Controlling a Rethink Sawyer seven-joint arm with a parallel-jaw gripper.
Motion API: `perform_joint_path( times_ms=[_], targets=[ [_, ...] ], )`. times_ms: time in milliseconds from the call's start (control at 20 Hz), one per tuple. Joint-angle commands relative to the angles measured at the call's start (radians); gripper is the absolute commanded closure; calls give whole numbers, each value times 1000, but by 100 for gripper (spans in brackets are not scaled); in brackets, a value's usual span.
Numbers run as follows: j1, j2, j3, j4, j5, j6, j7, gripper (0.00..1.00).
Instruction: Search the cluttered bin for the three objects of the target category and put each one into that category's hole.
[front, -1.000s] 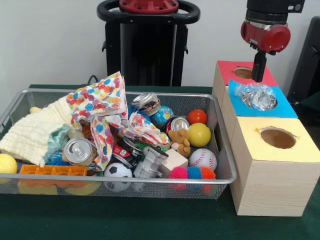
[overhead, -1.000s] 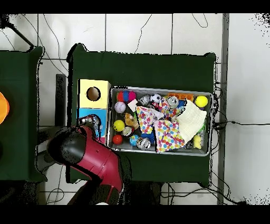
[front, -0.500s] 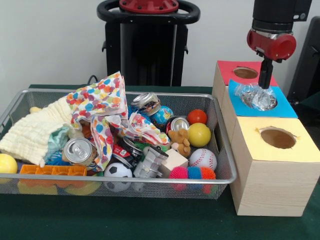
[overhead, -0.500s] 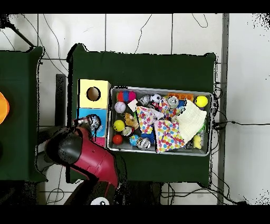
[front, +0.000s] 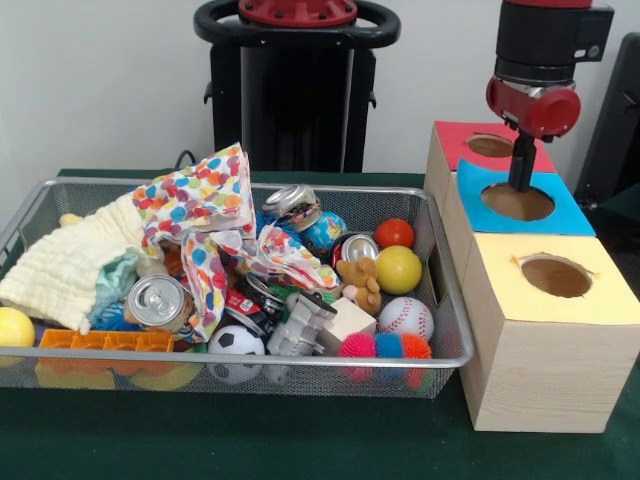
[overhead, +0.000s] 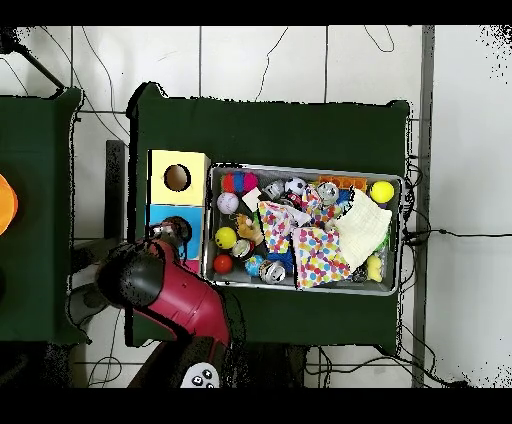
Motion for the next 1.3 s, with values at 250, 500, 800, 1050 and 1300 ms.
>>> perform_joint_path(
  times_ms=[250, 500, 800, 1050, 1300],
  targets=[
    [-40, 51, 94, 48, 3, -44, 173, 100],
    [-8, 0, 28, 29, -12, 53, 187, 100],
    [40, -118, -99, -38, -84, 227, 207, 100],
    [-2, -143, -117, -69, -118, 270, 158, 100],
    [-63, -152, -115, -76, -143, 248, 92, 100]
  ],
)
